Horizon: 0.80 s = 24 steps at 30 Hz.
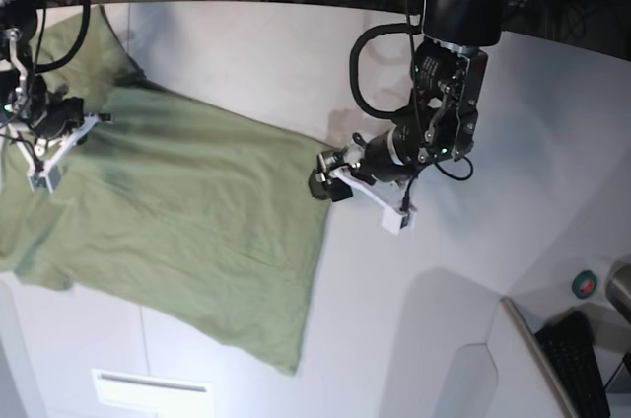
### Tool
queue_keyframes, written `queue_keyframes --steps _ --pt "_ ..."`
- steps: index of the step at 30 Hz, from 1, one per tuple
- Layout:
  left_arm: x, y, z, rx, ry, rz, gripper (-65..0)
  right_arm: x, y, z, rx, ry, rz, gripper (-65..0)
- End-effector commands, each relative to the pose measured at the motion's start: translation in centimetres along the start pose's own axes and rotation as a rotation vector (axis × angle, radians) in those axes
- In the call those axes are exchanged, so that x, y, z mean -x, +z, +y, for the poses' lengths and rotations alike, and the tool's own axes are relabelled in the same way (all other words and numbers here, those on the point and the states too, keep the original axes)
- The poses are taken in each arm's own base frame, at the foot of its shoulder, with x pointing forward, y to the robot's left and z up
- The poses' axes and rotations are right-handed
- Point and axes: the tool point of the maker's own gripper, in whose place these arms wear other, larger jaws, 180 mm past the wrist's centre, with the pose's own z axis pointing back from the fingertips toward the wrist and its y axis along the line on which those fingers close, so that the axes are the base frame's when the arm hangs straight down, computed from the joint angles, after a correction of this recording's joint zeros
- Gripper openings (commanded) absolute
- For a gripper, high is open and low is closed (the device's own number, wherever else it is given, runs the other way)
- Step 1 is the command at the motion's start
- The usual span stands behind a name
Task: Layout the t-shirt on the table in an organized manner, then fold the t-shirt properly
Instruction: 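Move the left gripper to the shirt's side edge and grasp it, then pull the grasped shirt fold with the left gripper to smooth it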
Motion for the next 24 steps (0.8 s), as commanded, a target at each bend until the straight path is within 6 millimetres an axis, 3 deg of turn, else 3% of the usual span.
queue_keyframes --steps 1,6,10,11,15,18,20,24 --pt "-1.0 0.0 -0.6 0.018 -0.003 -0.023 -22.4 -1.7 0.6 -0.6 0.009 0.008 -0.047 -65.0" --pt "-0.4 -0.4 -1.4 0.033 -0.001 -0.010 -39.0 -1.7 0.6 -0.6 0.009 0.008 -0.047 -65.0" --pt "-1.0 -0.2 -2.4 0.045 -0.046 -0.021 -62.7 -1.6 0.5 -0.6 0.009 0.007 -0.046 -65.0" --pt "-1.5 0.0 -2.5 0.038 -0.074 -0.035 -65.0 -1.6 0.5 -0.7 0.010 0.006 -0.045 -65.0" --pt "-3.9 1.2 -2.7 -0.064 -0.222 -0.104 -65.0 -1.5 0.5 -0.7 0.010 0.005 -0.043 -65.0" --pt "-6.0 2.2 -4.6 -0.120 -0.316 -0.178 -65.0 -1.5 0.5 -0.7 0.011 0.006 -0.042 -65.0" --pt "-5.6 2.2 -6.9 -0.141 -0.465 -0.168 -65.0 -1.4 0.5 -0.7 0.011 0.006 -0.040 -65.0" --pt "-2.9 1.0 -11.4 -0.173 -0.785 -0.075 -65.0 -1.4 0.4 -0.7 0.012 0.005 -0.041 -65.0"
